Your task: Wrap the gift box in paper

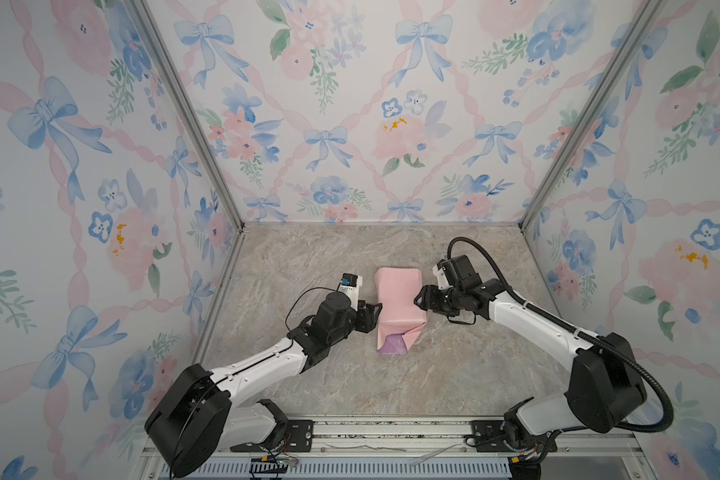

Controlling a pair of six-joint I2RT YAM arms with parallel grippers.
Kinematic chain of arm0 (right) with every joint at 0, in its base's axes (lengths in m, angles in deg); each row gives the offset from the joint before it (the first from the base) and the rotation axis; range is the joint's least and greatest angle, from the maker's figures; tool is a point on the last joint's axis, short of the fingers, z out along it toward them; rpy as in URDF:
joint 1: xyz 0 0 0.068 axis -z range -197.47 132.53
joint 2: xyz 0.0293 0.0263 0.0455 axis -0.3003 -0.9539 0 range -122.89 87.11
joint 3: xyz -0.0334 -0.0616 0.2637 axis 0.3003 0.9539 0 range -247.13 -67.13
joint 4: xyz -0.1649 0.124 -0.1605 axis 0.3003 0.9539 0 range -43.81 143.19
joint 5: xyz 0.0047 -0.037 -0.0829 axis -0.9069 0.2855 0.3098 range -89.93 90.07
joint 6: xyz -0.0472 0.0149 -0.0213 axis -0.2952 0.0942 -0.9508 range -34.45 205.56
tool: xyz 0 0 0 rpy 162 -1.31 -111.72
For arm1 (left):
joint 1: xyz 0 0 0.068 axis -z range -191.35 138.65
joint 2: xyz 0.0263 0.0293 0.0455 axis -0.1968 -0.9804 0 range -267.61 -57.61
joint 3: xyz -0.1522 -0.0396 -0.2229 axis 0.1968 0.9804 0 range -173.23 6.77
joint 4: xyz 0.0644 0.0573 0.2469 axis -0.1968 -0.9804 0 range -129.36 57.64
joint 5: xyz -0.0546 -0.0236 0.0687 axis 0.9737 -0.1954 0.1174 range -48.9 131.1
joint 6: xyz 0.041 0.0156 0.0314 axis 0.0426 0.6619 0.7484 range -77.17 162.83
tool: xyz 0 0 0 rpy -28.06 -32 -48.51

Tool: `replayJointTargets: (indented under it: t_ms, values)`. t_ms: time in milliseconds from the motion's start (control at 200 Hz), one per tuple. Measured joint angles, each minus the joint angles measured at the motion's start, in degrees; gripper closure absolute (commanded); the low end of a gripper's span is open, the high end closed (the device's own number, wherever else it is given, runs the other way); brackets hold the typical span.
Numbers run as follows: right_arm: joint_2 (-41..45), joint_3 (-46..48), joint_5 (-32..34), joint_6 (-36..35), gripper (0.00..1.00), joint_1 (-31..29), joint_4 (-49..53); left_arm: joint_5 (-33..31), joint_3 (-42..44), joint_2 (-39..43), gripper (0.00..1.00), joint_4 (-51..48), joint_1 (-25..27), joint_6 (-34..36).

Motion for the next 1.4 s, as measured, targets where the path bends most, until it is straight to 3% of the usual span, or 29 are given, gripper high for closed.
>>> replayJointTargets:
  t_ms: [260, 475, 940, 1400]
  values:
    - [2.0, -0.9, 0.1, -1.6, 0.35, -0.1, 2.8, -2.2, 8.1, 6.6, 0.38, 1.0, 0.4, 1.7]
    - [2.2, -0.8, 1.2, -2.7, 0.35, -0.7, 3.0, -1.4, 9.9, 6.6, 0.38, 3.0, 1.7, 3.7]
    - [-4.4, -0.9, 1.3, -3.7, 0.36, -2.4, 1.9, -1.9, 9.3, -9.7, 0.44, 9.4, 8.3, 4.0]
    - [-6.2, 0.6, 1.5, -2.8, 0.39, -4.1, -0.1, -5.3, 6.0, -18.3, 0.56, 12.7, 9.7, 2.2]
